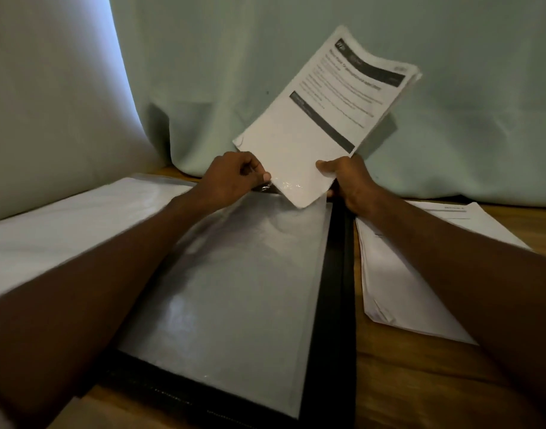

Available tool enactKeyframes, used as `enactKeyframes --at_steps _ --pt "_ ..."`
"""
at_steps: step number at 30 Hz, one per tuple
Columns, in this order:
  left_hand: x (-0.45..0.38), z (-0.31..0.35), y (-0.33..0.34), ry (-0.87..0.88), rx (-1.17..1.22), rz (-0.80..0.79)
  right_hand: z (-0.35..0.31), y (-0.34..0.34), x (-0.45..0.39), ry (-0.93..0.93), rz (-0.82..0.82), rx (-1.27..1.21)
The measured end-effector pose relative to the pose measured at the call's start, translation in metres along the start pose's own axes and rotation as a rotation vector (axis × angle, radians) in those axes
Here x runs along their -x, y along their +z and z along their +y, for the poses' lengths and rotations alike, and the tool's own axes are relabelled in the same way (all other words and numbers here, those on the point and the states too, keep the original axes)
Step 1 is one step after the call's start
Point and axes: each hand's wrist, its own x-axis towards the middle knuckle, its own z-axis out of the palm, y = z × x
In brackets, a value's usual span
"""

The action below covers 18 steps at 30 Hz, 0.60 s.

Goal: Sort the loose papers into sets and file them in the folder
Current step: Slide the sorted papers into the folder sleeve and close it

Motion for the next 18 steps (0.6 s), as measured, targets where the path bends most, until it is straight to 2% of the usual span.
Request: enactKeyframes --at_steps 3,5,11,18 --pt "-0.003 -0.01 -0.017 -0.035 -0.182 -0.148 -0.003 -0.006 0.0 -0.067 -0.027 0.203" --pt "-0.004 -0.02 -0.029 -0.047 -0.286 -0.18 -0.007 -0.01 0.0 -0.099 -0.059 0.257" --pt "0.001 -0.036 -0.042 -0.163 -0.288 -0.242 -0.011 -0.015 0.001 0.04 -0.202 0.236" --pt "0.001 -0.035 -0.047 -0.206 -0.218 -0.124 -0.018 -0.012 0.003 0.075 -0.318 0.315"
